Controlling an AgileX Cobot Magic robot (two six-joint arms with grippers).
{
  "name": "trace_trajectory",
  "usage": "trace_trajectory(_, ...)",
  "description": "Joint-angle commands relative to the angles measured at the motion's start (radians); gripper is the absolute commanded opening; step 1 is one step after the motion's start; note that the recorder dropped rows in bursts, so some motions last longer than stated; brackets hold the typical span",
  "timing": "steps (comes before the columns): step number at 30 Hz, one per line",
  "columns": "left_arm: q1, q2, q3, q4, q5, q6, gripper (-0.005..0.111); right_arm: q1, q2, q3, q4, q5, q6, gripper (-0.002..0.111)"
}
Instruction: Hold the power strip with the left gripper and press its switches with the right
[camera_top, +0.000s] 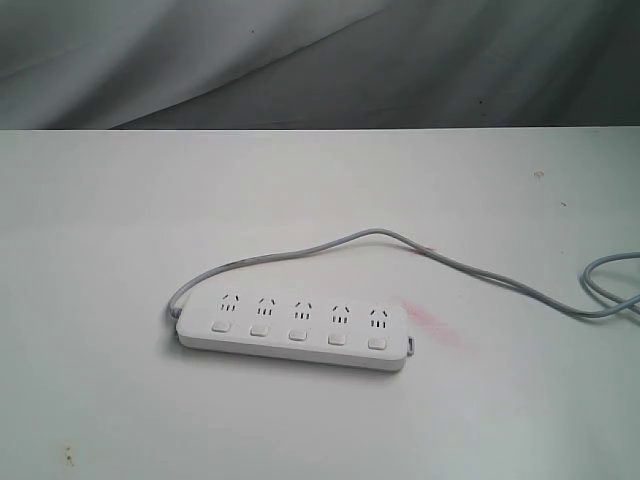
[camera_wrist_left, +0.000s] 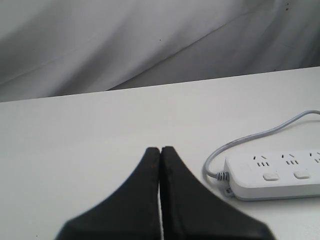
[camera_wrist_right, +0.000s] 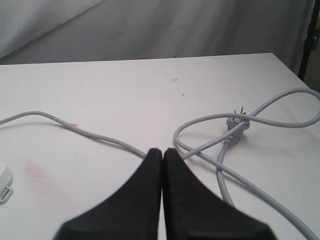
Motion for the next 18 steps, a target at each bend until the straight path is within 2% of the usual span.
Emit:
trace_trajectory(1, -0.003, 0.058, -0.041, 0.003, 0.007, -0.004, 0.000, -0.009, -0.006, 0.004, 0.000, -0.008, 0.005, 0.000)
trace_trajectory(7, -0.003, 0.281, -0.236, 0.003, 0.007, -0.004, 0.000, -0.009, -0.006, 0.004, 0.000, -0.008, 0.005, 0.000)
trace_trajectory(18, -0.003, 0.666, -0.708, 0.003, -0.002, -0.002, 0.000, -0.009, -0.006, 0.004, 0.000, -0.008, 0.005, 0.000)
